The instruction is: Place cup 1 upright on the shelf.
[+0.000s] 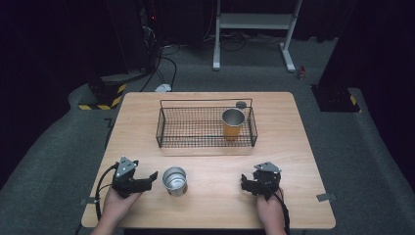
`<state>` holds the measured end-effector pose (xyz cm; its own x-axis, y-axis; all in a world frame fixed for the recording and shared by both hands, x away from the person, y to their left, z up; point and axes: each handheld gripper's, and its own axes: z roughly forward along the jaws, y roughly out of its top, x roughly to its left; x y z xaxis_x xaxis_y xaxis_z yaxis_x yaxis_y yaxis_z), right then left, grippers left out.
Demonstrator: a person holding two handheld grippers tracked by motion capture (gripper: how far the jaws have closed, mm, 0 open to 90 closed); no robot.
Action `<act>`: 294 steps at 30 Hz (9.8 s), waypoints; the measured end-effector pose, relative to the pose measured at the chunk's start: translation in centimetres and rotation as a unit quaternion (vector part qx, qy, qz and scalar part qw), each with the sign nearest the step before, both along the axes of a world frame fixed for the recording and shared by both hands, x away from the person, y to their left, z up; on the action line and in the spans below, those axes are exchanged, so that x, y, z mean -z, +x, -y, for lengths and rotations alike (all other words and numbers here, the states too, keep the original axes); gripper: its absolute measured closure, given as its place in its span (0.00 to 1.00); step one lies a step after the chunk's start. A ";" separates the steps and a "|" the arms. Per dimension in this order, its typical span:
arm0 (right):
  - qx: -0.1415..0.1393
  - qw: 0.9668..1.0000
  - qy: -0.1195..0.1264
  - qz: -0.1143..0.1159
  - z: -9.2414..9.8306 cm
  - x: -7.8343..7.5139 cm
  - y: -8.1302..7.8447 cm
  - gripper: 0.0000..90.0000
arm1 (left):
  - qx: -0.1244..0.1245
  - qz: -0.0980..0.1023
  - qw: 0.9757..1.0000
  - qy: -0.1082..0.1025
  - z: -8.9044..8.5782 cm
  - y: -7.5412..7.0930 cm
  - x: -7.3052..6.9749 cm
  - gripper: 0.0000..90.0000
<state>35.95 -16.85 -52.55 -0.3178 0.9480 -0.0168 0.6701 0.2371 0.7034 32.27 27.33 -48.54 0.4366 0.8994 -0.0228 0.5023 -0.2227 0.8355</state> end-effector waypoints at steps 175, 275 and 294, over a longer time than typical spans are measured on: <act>-0.017 1.000 -0.002 0.003 -0.1 0.0 -0.1 0.13 | 0.119 0.089 0.988 -0.032 4.2 -2.1 -0.8 0.21; -0.064 0.998 0.000 -0.004 0.9 0.0 -0.7 0.12 | 0.078 0.122 0.988 -0.057 8.4 2.4 -7.7 0.21; -0.065 0.998 -0.001 -0.003 0.9 0.0 -0.7 0.12 | 0.072 0.125 0.987 -0.065 8.4 4.0 -8.1 0.21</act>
<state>35.29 -17.78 -52.53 -0.4380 0.8988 -0.0170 0.6382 0.3243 0.6982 36.30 18.90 -40.46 0.5662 0.8242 -0.0088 0.2475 -0.1598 0.9556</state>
